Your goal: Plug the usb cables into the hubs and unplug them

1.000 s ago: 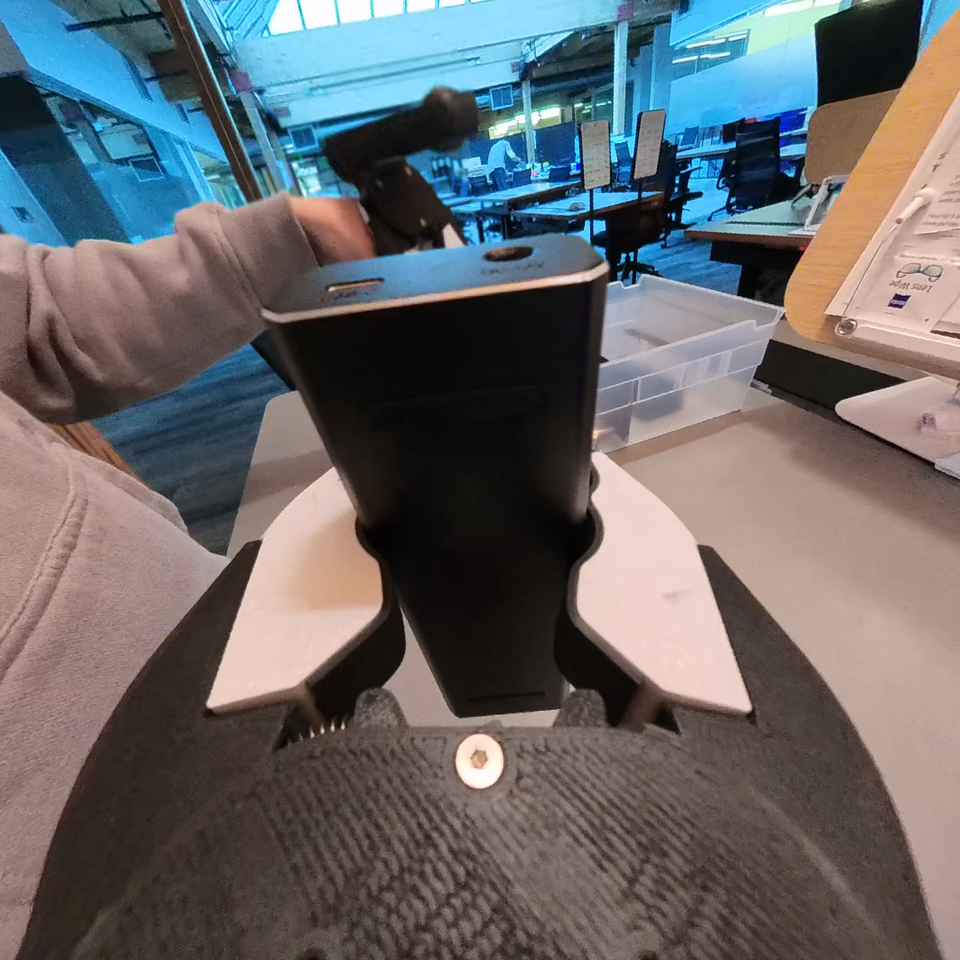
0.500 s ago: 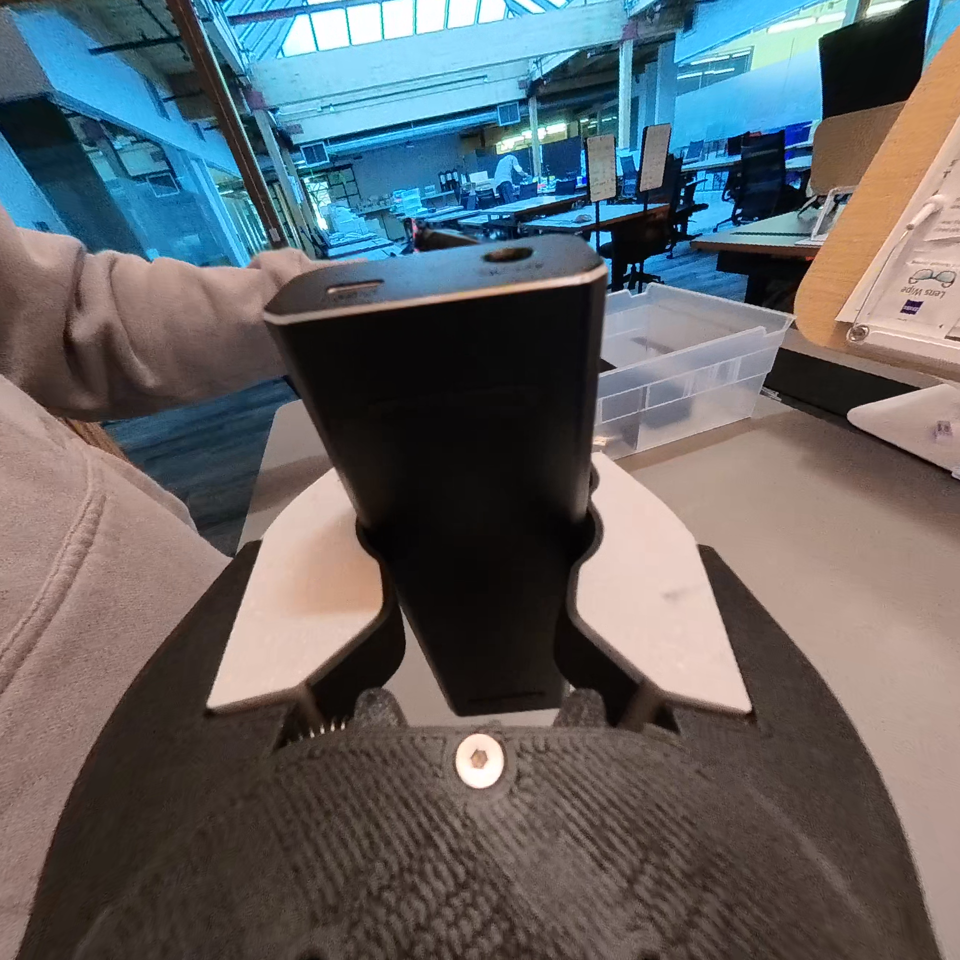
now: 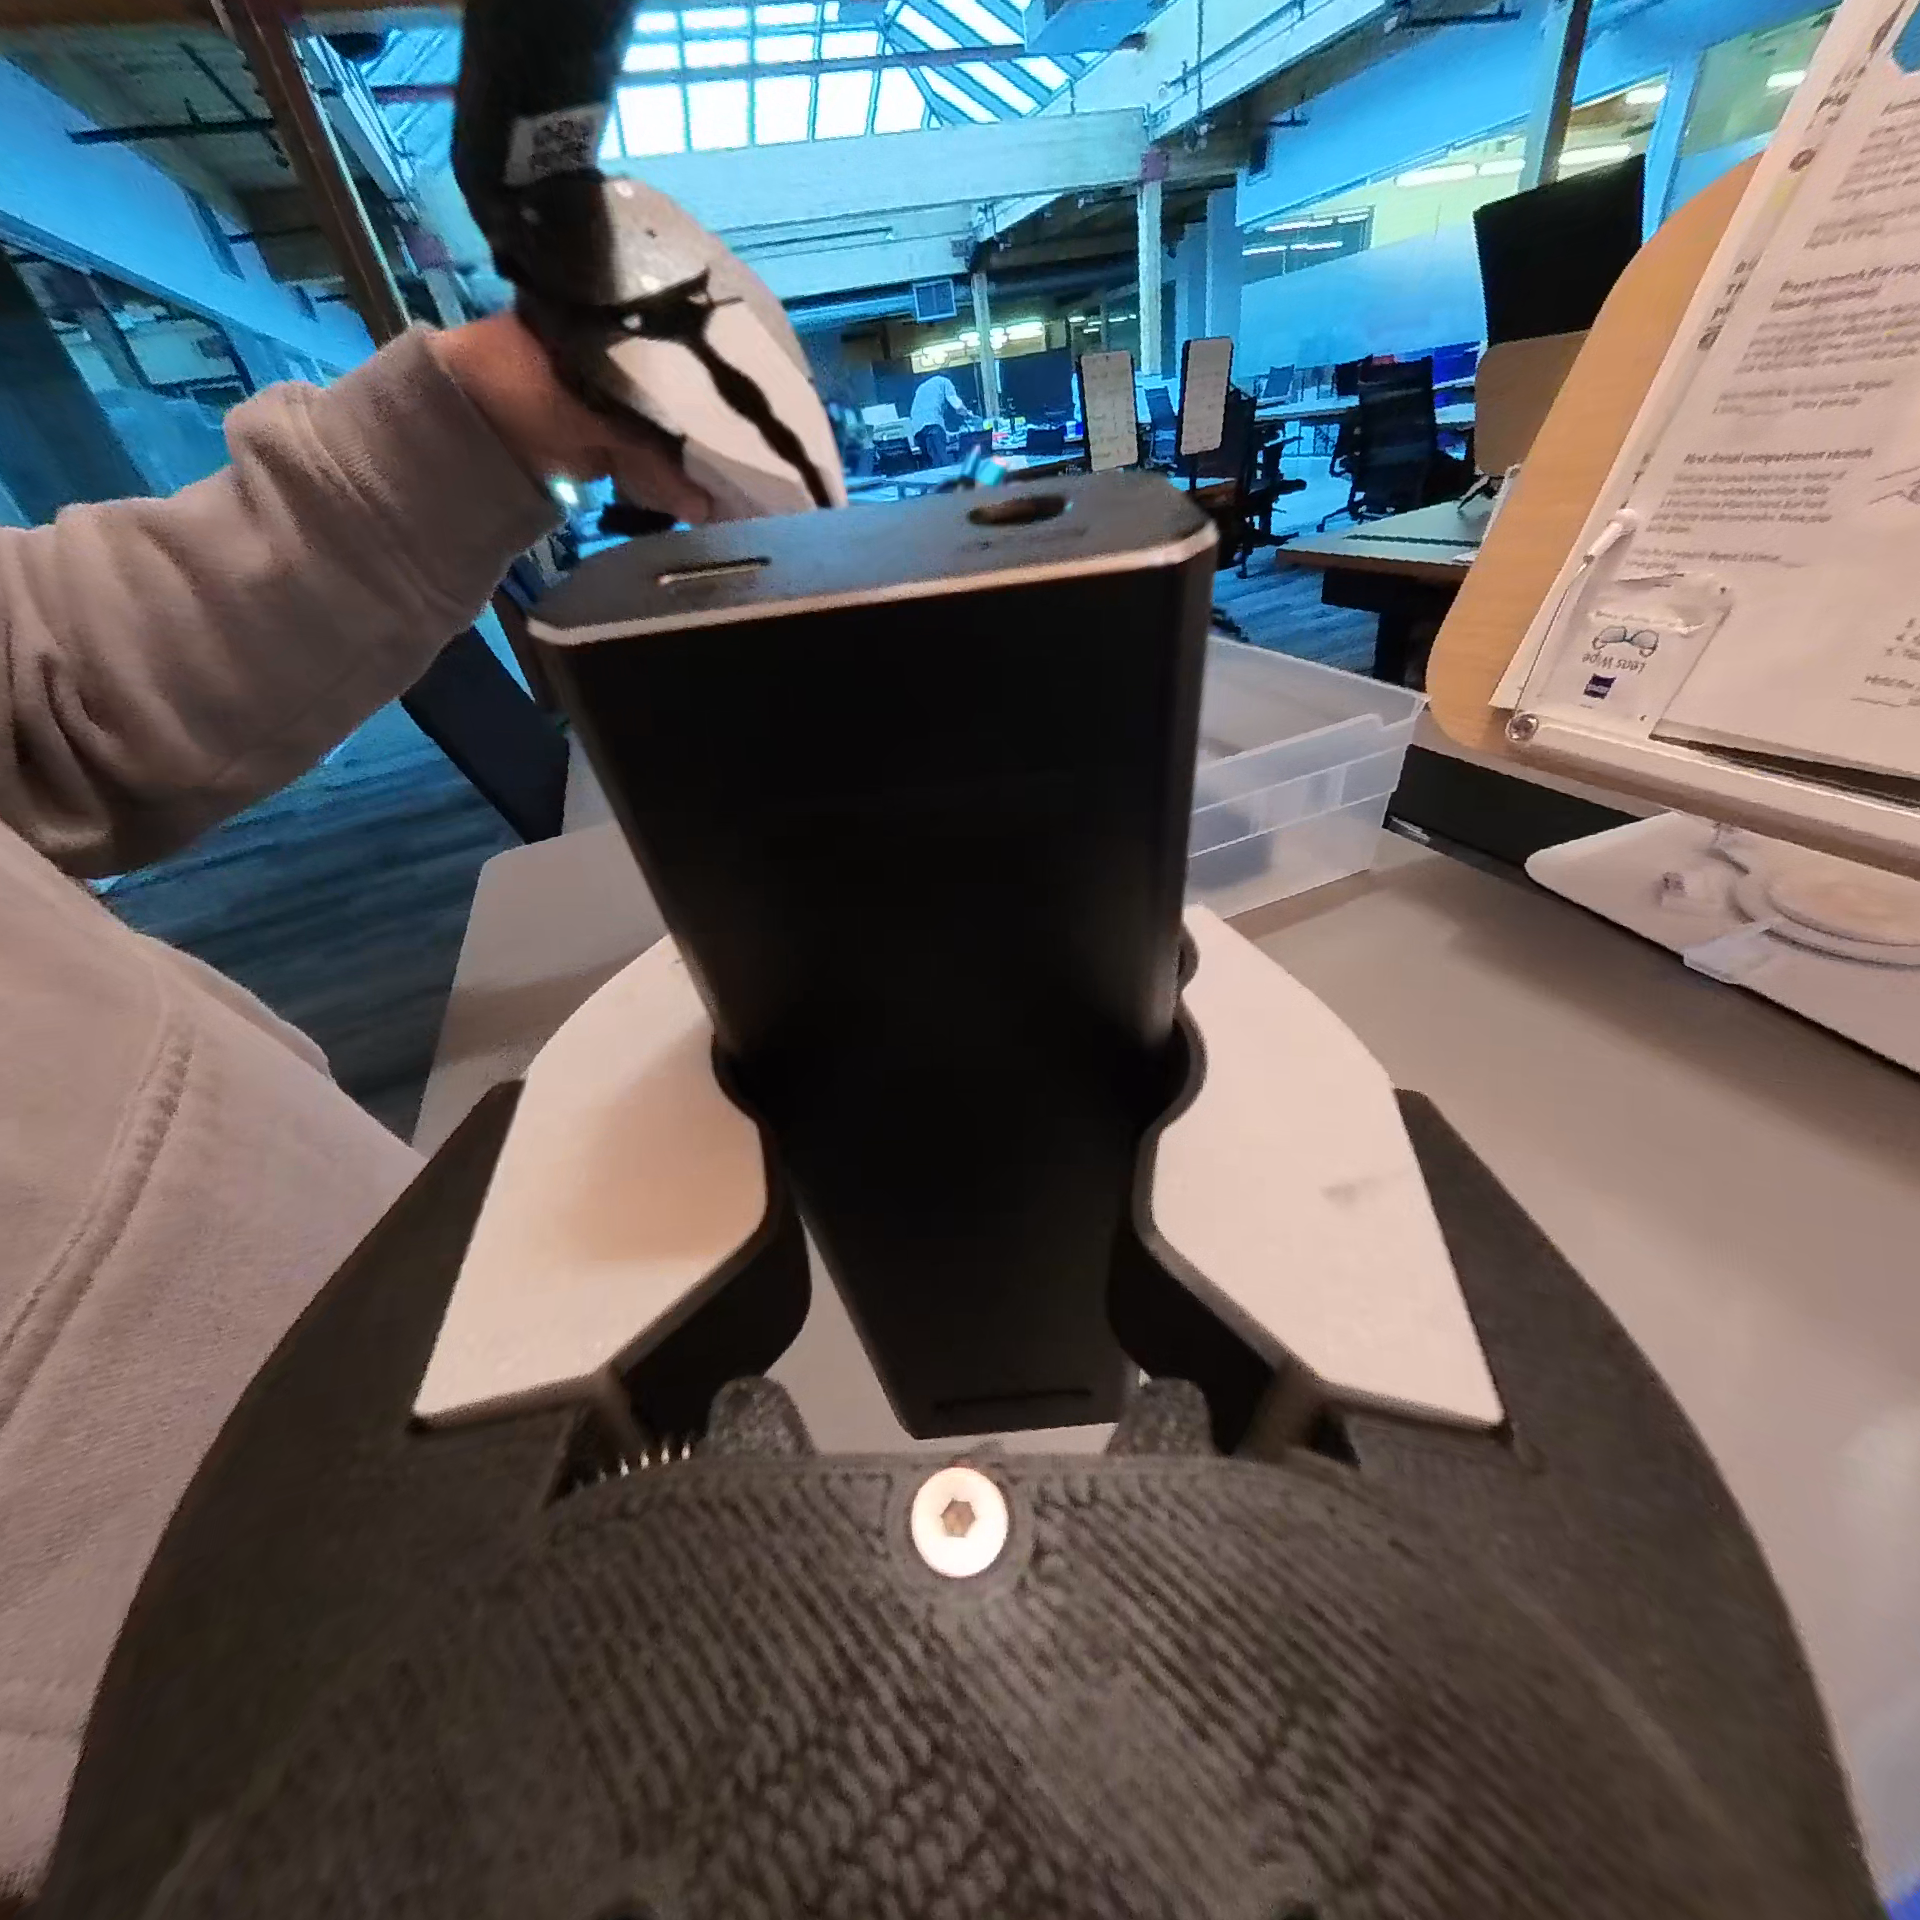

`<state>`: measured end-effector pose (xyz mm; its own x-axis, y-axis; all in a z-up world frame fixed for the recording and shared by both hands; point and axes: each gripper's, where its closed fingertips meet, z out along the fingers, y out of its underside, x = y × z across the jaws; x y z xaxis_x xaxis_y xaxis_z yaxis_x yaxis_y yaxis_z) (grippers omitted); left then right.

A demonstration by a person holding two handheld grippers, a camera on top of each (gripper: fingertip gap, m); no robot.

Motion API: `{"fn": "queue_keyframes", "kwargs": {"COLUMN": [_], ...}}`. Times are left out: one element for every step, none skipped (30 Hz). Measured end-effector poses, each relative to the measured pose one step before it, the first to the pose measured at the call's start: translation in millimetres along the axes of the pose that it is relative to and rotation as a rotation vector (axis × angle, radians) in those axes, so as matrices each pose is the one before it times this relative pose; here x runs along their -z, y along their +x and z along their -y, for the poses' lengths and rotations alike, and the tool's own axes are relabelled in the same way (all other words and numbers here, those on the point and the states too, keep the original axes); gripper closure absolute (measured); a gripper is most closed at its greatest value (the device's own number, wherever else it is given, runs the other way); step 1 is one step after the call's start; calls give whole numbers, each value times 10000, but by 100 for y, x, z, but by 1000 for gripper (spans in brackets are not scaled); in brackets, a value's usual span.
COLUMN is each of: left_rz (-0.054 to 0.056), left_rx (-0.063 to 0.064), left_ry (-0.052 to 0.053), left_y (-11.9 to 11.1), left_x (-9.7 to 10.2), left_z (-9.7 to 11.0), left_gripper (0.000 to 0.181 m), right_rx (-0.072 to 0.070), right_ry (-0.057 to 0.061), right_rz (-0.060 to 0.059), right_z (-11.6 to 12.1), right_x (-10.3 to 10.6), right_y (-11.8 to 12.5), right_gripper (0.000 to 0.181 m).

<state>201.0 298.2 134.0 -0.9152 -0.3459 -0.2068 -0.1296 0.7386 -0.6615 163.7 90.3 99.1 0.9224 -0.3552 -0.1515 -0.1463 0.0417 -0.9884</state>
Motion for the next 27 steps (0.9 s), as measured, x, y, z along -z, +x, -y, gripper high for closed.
{"fn": "queue_keyframes", "kwargs": {"left_rz": [-427,-429,-425,-347,-223,-130,52,121,-30,-37,82,26,39,252,255,96,36,-7,-48,100,273,271,200,295,378,296,259], "left_rx": [-1293,-1052,-628,-507,-586,-586,-486,-347,-173,-92,-60,61,191,175,137,256,414,476,507,593,696,792,897,1034,1113,1143,1224], "left_ry": [286,103,22,94,122,9,-122,-177,-85,-1,21,123,147,96,98,69,10,24,128,218,255,311,309,161,16,-27,-60], "left_y": [1527,1477,1381,1266,1124,984,646,518,665,596,367,363,268,-110,-162,-22,0,25,54,-176,-433,-447,-339,-442,-504,-366,-289], "left_x": [-826,-1271,-1611,-1850,-1952,-1970,-1897,-1750,-1532,-1279,-1016,-770,-565,-361,-212,-153,-102,17,165,346,472,526,545,500,456,412,369], "left_z": [703,366,258,318,257,14,-195,-288,-166,-59,-44,91,119,24,-28,-128,-212,-191,-28,103,145,193,163,-56,-297,-473,-653], "left_gripper": [179,179,179,179,179,179,179,179,179,179,179,179,179,179,179,179,179,179,175,171,166,163,161,161,161,160,161], "right_rx": [45,46,9,-29,-91,-121,-102,-105,-90,-126,-127,-56,13,7,-17,7,36,4,-77,-80,22,100,57,-4,22,16,-17], "right_ry": [20,14,28,76,76,109,147,113,162,211,173,126,69,-37,-99,-28,69,77,63,9,-83,-180,-206,-120,-11,20,-1], "right_rz": [-106,-73,-84,-96,72,108,67,199,300,264,296,275,156,106,192,208,99,13,53,-43,-236,-180,-19,-37,-41,65,41], "right_z": [145,128,115,111,44,1,5,-48,12,109,87,36,-7,-114,-188,-99,23,24,11,-55,-127,-248,-286,-153,-5,6,-6], "right_x": [206,250,289,278,234,182,154,125,130,130,145,140,125,97,61,25,-19,-33,-11,-14,-7,6,-14,-44,-61,-80,-85], "right_y": [171,139,197,219,18,-39,-33,-218,-394,-351,-385,-360,-223,-154,-243,-274,-147,3,10,133,332,228,21,26,-2,-137,-95], "right_gripper": [107,107,107,107,107,107,107,107,107,107,107,107,107,107,107,107,107,107,107,107,107,107,107,107,107,107,107]}}
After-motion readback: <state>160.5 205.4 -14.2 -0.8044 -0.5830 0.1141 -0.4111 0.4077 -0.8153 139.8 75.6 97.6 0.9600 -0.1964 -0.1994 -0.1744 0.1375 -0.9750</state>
